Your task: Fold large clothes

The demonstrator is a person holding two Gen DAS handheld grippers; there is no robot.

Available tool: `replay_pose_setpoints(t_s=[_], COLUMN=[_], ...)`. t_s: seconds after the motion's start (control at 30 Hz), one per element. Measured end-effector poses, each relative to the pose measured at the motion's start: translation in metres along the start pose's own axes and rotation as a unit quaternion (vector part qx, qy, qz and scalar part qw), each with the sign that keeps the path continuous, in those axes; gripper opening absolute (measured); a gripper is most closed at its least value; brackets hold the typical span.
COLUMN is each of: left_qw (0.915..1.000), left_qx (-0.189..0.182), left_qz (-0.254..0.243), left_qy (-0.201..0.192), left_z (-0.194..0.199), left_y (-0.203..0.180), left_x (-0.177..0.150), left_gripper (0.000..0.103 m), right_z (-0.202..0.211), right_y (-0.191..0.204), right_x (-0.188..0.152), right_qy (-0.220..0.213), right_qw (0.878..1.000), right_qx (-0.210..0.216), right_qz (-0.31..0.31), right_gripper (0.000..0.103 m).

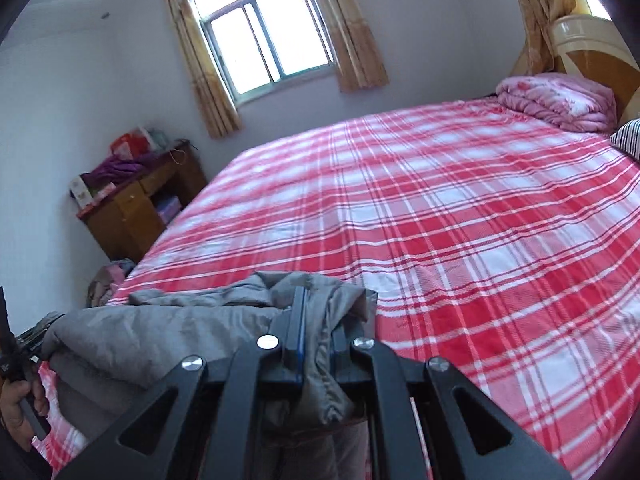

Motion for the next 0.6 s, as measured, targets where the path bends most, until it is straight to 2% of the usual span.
replay_pose_setpoints(t_s=[0.03,0.07,0.1,0.13,0.17,0.2,0.23,0.27,0.3,0.37,0.4,0.47,0.53,0.6], left_qw=[0.9998,0.9992,0.9964,0.9930,0.9895,0.9863,0.9831,0.9806,0.9771,0.9710,0.9694,0.9720,0.9725,0.9689], left_qx=[0.007,0.024,0.066,0.091,0.106,0.118,0.134,0.148,0.166,0.190,0.188,0.159,0.144,0.145], left_qz=[0.020,0.031,0.038,0.041,0.045,0.049,0.052,0.053,0.052,0.045,0.040,0.012,-0.043,-0.109], left_qy=[-0.004,-0.012,-0.036,-0.063,-0.088,-0.104,-0.113,-0.117,-0.123,-0.138,-0.153,-0.173,-0.178,-0.169], left_z=[-0.003,-0.005,-0.002,0.003,0.009,0.014,0.018,0.021,0.026,0.036,0.042,0.047,0.040,0.022], left_y=[0.006,0.009,0.017,0.021,0.023,0.025,0.026,0.025,0.022,0.010,-0.001,-0.030,-0.064,-0.098], left_x=[0.005,0.010,0.017,0.024,0.029,0.033,0.035,0.036,0.035,0.029,0.025,0.016,0.009,0.002], left_gripper=[0.042,0.065,0.078,0.092,0.094,0.094,0.094,0.094,0.094,0.094,0.094,0.097,0.100,0.100], right_z=[-0.010,-0.015,-0.023,-0.028,-0.033,-0.037,-0.037,-0.037,-0.034,-0.036,-0.033,-0.033,-0.039,-0.053], right_y=[0.000,0.001,0.002,0.002,0.001,0.000,-0.001,-0.001,0.003,0.017,0.026,0.050,0.082,0.107], right_x=[0.001,0.002,0.004,0.006,0.008,0.011,0.015,0.019,0.024,0.028,0.028,0.024,0.015,0.006], right_qy=[0.005,0.008,0.007,0.006,0.008,0.010,-0.001,-0.014,-0.028,-0.028,-0.030,-0.031,-0.021,-0.003], right_qw=[1.000,1.000,1.000,1.000,0.999,0.999,0.999,0.999,0.998,0.997,0.997,0.996,0.994,0.991], right_qx=[-0.005,-0.008,-0.011,-0.022,-0.031,-0.037,-0.040,-0.046,-0.055,-0.067,-0.068,-0.065,-0.059,-0.047], right_qz=[0.003,0.006,0.014,0.020,0.018,0.012,0.005,0.002,0.009,0.029,0.034,0.049,0.091,0.126], right_gripper=[0.010,0.012,0.016,0.021,0.042,0.081,0.094,0.097,0.096,0.093,0.093,0.093,0.093,0.093])
Point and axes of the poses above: each gripper's, at about its wrist camera, not at the fingertips, and z roughly against the way its jaws point, y to its left, x to its top, the point moved 6 cm from there along -z, roughly the way its jaws point, and after that the axes turned 8 degrees about z, right-handed, at the moved point
